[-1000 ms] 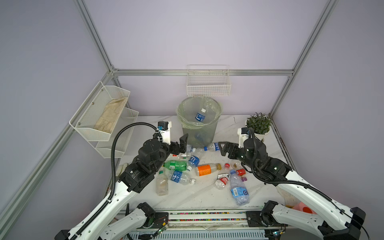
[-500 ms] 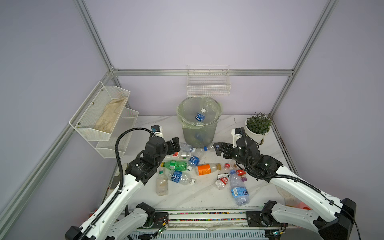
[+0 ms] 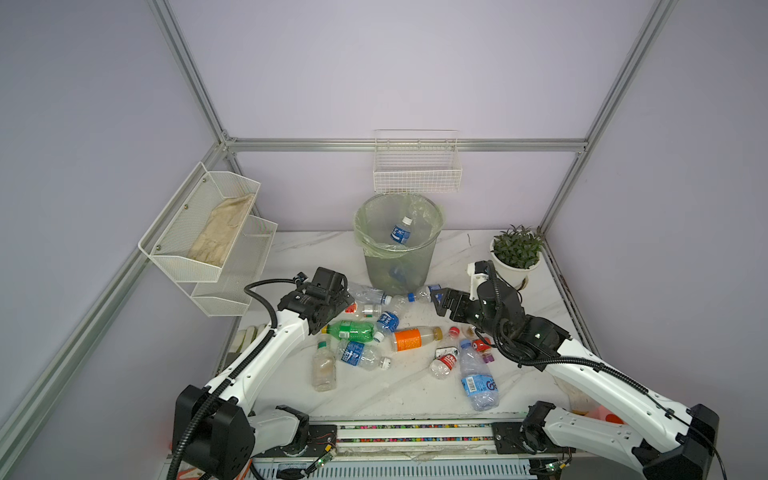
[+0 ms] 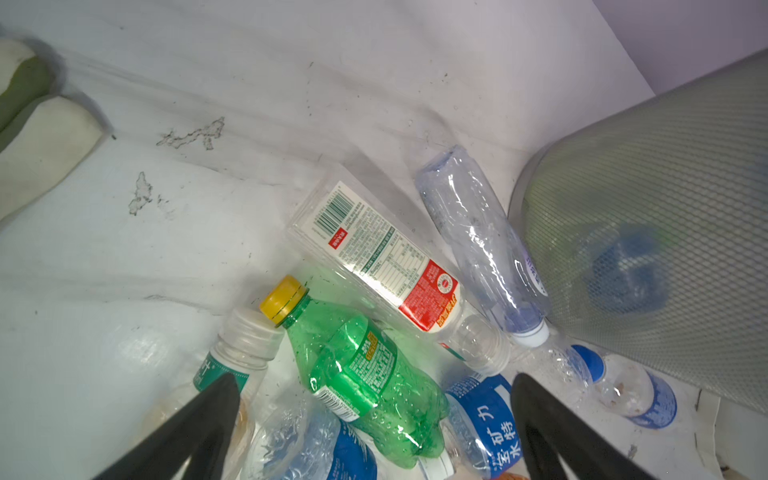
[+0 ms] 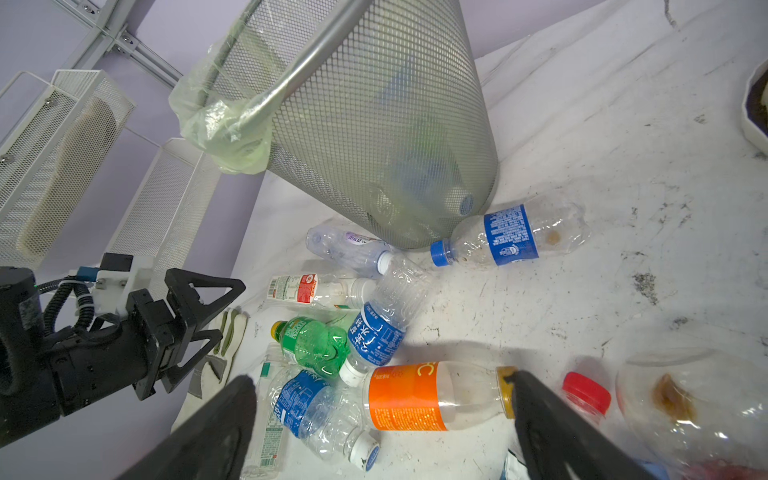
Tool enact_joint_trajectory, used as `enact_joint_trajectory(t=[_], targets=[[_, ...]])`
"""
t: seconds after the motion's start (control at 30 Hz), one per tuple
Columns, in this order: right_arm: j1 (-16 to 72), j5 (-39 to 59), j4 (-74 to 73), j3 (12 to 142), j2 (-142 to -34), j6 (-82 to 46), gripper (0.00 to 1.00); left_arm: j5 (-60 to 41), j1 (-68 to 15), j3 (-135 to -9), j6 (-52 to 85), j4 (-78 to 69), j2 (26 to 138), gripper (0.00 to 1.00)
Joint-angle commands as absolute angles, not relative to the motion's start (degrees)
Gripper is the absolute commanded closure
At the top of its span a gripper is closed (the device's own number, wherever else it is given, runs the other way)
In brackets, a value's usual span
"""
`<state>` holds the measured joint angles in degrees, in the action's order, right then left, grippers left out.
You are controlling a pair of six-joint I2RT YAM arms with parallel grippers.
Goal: Throw the plastic bottles in the bin
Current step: 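Lower the left gripper toward the clear bottle with red-and-white label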
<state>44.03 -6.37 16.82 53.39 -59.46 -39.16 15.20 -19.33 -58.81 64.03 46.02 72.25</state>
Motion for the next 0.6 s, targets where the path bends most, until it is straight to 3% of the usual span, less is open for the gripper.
enact_joint_trajectory(t=[0.0, 0.57], targets=[[43.85, -6.84, 16.22, 53.08, -58.33, -40.20, 0.03, 15.24, -17.90, -65.30, 70.89, 47.27, 73.05, 0.00], [43.83, -7.12, 15.95, 52.03, -58.18, -40.68, 0.03, 6.76, -10.12, -71.51, 76.19, 46.41, 86.39, 0.00]])
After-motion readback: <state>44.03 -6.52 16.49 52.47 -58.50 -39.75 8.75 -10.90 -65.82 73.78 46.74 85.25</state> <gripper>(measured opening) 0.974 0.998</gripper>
